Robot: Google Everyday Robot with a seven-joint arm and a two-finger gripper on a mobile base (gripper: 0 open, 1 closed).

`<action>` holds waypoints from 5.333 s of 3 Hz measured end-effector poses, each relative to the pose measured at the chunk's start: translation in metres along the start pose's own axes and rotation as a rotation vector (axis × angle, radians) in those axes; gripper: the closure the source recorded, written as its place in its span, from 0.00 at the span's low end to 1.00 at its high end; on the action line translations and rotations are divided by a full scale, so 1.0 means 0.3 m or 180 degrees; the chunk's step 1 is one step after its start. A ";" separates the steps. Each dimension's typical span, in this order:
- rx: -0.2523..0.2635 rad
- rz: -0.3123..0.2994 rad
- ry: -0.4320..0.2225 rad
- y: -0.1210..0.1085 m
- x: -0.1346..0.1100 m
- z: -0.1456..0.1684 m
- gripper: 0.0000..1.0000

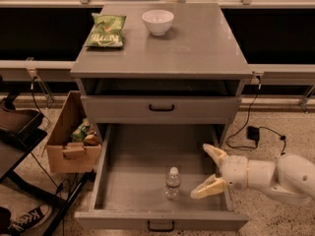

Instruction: Pick water bottle from middle drawer and place on counter

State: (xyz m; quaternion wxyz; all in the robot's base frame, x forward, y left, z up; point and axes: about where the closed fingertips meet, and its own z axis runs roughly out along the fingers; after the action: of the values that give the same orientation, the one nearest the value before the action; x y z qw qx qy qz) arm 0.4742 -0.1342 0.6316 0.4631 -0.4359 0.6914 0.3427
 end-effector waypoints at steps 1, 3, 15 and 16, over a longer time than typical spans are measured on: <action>-0.0119 0.0104 -0.0161 -0.029 0.152 0.067 0.00; -0.0186 0.0127 -0.0501 -0.141 0.391 0.213 0.00; -0.0270 0.0921 0.0108 -0.550 -0.324 -0.129 1.00; 0.0098 0.0990 0.0132 -0.640 -0.528 -0.307 1.00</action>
Offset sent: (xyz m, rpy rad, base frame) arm 0.0364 -0.0119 -0.1463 0.1663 -0.0051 0.0326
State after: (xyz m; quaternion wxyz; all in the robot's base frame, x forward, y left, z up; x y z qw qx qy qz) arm 0.6496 -0.2439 0.7978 0.3967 -0.3233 0.7651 0.3907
